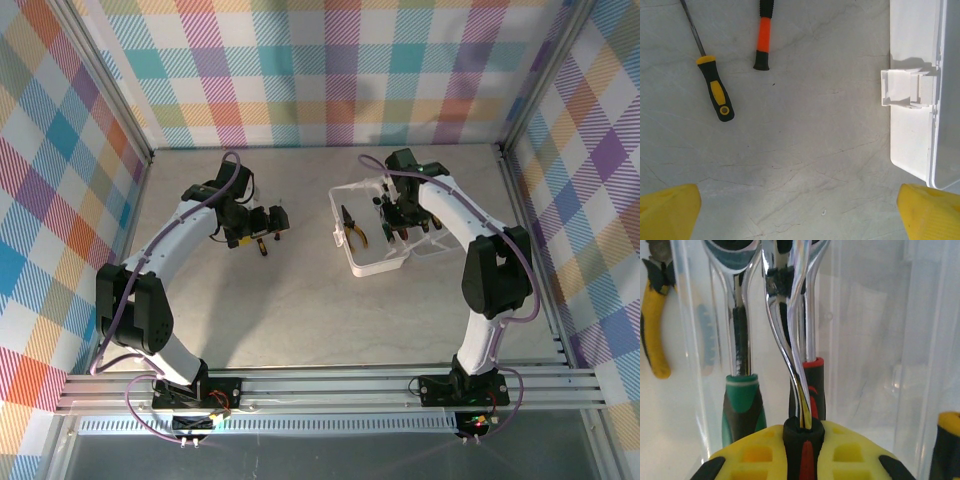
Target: Pack the tool kit
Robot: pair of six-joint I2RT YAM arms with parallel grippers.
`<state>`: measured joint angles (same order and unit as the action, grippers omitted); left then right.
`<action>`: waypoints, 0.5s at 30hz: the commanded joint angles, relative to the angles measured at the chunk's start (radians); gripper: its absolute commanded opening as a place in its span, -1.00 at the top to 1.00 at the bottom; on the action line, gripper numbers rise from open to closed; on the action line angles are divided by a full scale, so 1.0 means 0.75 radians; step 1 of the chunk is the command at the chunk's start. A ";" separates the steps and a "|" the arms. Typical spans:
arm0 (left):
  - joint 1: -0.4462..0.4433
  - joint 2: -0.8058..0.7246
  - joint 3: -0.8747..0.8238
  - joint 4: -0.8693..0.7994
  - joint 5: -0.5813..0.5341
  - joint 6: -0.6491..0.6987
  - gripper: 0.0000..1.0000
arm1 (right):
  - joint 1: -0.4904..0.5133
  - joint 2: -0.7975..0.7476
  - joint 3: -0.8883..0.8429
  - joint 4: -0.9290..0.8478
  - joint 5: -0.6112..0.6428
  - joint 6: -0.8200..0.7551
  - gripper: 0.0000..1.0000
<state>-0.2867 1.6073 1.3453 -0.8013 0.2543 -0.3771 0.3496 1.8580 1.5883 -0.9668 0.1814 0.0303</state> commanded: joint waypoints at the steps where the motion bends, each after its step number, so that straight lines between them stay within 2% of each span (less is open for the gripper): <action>1: -0.009 0.009 0.035 0.013 0.033 0.006 -0.99 | -0.008 -0.064 0.050 -0.122 -0.039 -0.034 1.00; 15: -0.010 0.019 0.025 0.036 0.056 0.016 -0.99 | -0.009 -0.057 0.052 -0.233 -0.079 -0.057 1.00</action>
<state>-0.2882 1.6104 1.3453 -0.7799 0.2729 -0.3767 0.3496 1.8290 1.5974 -1.1133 0.1364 -0.0017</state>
